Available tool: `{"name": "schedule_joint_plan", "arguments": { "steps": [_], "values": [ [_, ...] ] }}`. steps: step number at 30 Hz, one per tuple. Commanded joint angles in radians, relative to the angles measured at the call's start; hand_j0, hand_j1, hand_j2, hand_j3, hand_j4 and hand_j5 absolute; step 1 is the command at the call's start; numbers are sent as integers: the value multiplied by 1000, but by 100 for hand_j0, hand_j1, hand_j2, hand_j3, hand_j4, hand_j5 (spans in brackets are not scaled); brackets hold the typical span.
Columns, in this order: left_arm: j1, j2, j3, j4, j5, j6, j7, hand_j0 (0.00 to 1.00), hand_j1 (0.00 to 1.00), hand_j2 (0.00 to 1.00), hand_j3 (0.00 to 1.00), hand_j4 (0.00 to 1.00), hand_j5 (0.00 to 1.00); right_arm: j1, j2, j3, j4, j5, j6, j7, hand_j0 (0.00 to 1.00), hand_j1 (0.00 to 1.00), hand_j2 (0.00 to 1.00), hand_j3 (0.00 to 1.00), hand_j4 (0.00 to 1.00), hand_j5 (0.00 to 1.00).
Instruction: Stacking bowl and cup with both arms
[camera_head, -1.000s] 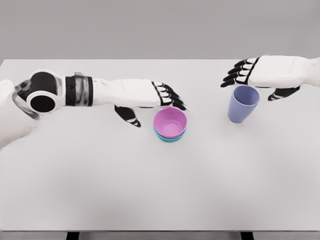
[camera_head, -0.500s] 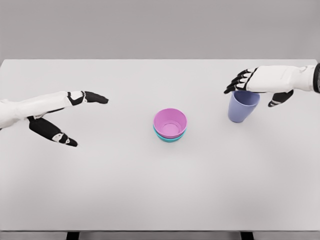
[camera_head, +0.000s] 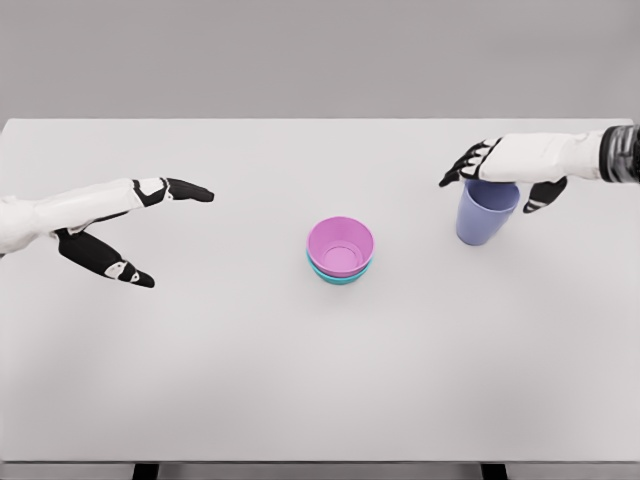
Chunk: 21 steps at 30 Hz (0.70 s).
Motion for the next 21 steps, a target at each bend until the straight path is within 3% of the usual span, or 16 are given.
{"name": "schedule_joint_plan", "arguments": {
  "steps": [1, 13, 14, 17, 21],
  "values": [
    [0, -1, 1, 0, 7, 3, 0, 100, 100, 100, 100, 100, 100, 0, 16, 8, 23, 3, 2, 0, 100, 100, 100, 100, 100, 100],
    [0, -3, 1, 0, 7, 3, 0, 100, 100, 100, 100, 100, 100, 0, 20, 29, 35, 5, 2, 0, 100, 100, 100, 100, 100, 100],
    [0, -3, 1, 0, 6, 3, 0, 100, 100, 100, 100, 100, 100, 0, 19, 29, 35, 5, 2, 0, 97, 97, 97, 97, 97, 97],
    [0, -4, 1, 0, 6, 3, 0, 100, 100, 100, 100, 100, 100, 0, 19, 29, 33, 3, 2, 0, 75, 75, 75, 75, 75, 75],
    [0, -4, 1, 0, 7, 3, 0, 100, 100, 100, 100, 100, 100, -2, 17, 27, 35, 2, 2, 0, 67, 67, 67, 67, 67, 67]
  ]
}}
